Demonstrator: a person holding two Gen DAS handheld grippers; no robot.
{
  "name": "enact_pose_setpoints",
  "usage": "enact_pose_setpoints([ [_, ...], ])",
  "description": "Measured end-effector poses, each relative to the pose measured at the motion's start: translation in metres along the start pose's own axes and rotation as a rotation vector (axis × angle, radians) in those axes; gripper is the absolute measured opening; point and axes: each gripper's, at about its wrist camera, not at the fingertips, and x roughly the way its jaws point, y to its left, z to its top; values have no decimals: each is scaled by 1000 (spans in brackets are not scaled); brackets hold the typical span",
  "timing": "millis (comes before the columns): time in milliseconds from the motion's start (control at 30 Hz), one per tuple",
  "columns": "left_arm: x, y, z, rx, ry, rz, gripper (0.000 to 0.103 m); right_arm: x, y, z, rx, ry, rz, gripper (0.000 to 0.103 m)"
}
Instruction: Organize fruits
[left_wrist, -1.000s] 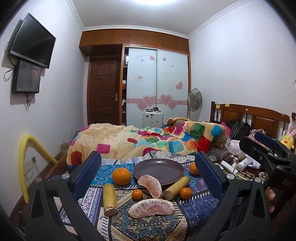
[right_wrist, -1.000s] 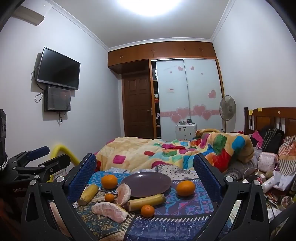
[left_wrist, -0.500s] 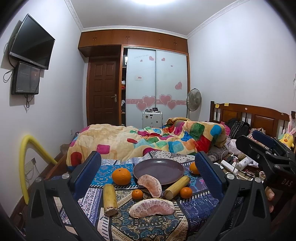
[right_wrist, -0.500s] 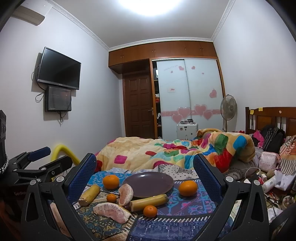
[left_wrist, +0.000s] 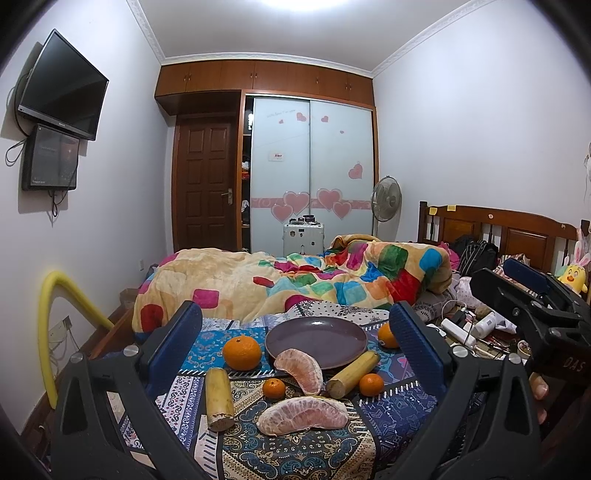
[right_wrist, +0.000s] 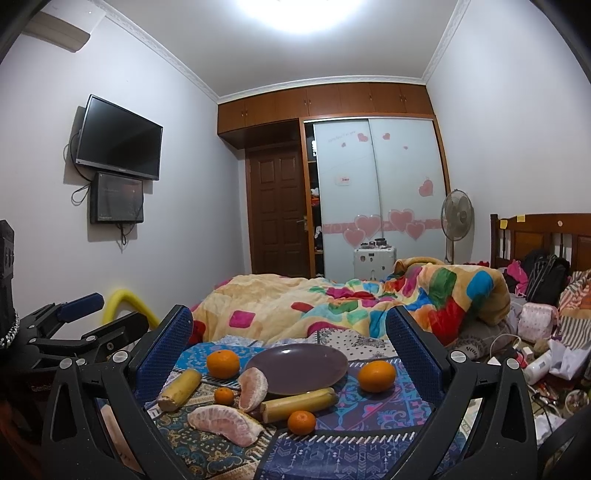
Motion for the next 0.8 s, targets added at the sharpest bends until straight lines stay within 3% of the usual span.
enact_pose_setpoints([
  [800,0,-3,-2,1,0,1,103,0,-4,-1,9,-2,5,103],
])
